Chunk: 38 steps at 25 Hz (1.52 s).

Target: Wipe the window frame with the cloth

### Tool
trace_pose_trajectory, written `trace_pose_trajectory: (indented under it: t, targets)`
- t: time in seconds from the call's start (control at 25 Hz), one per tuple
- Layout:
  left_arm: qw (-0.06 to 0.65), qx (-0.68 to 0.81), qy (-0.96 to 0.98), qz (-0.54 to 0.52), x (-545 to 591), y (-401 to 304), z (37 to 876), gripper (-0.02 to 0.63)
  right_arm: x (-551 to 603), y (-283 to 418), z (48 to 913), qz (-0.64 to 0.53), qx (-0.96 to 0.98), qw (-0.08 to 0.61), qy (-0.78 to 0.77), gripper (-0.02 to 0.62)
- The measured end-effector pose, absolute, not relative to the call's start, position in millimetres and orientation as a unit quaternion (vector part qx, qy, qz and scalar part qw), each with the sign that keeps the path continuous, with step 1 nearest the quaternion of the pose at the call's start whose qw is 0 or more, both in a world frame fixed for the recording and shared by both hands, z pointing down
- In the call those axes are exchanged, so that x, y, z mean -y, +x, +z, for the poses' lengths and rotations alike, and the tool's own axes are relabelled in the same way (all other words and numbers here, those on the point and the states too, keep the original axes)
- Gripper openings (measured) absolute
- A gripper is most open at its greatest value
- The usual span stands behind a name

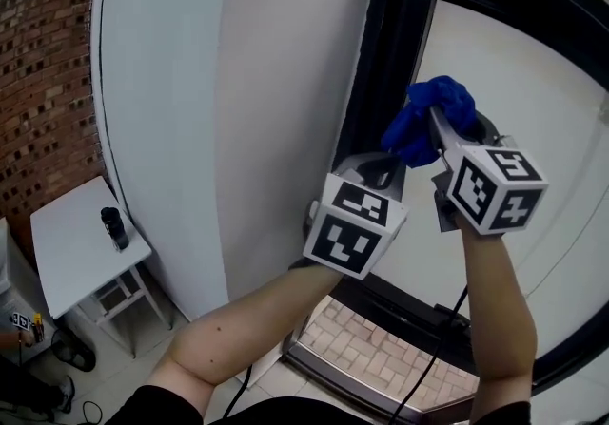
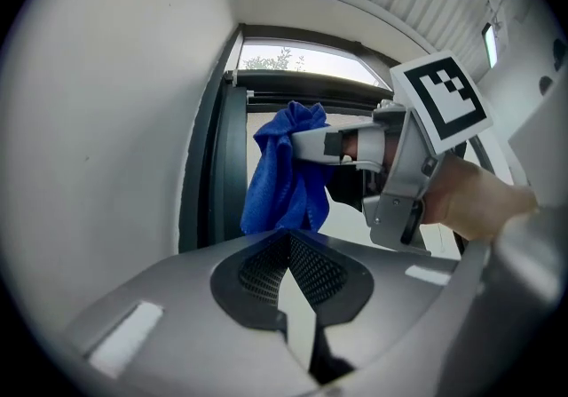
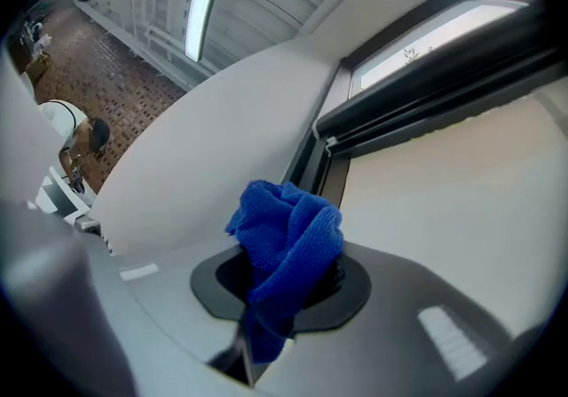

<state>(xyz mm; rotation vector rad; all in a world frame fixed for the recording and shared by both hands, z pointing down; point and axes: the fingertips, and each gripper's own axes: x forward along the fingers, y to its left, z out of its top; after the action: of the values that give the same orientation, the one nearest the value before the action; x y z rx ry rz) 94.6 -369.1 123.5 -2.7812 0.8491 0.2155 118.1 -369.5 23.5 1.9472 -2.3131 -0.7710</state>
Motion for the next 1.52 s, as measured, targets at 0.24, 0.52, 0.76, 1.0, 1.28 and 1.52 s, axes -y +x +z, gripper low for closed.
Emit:
trace_pose_trajectory:
  t: [0.24,0.52,0.76,1.0,1.28,1.52]
  targets:
    - [0.099,-0.267,-0.955,0.083,344.7,116.7,154.1,-0.008,332.7,161.6,78.3,-0.216,0.727,0.01,0.652,0.077]
    - [0.08,-0.231,-0.966,0.086,336.3,140.2,169.3,-0.008,303.1,188.5,122.7,-0.191,0.707,0.028,0.68,0.077]
    - [0.097,-0.197,-0.972,0.083,306.1,168.3,188.1,-0.008,256.1,224.1,162.0,-0.179,0.675,0.026,0.716,0.077]
    - [0.076,-0.156,-0.983,0.067,282.9,190.0,220.3,-0.008,206.6,251.3,198.2,-0.162,0.647,0.023,0.745,0.077]
    - [0.076,-0.119,-0.988,0.055,266.2,193.9,239.6,-0.008,173.0,257.3,232.0,-0.137,0.625,0.02,0.768,0.077]
    - [0.073,-0.084,-0.992,0.058,255.4,186.6,247.2,-0.008,154.7,255.4,257.3,-0.115,0.598,0.015,0.793,0.077]
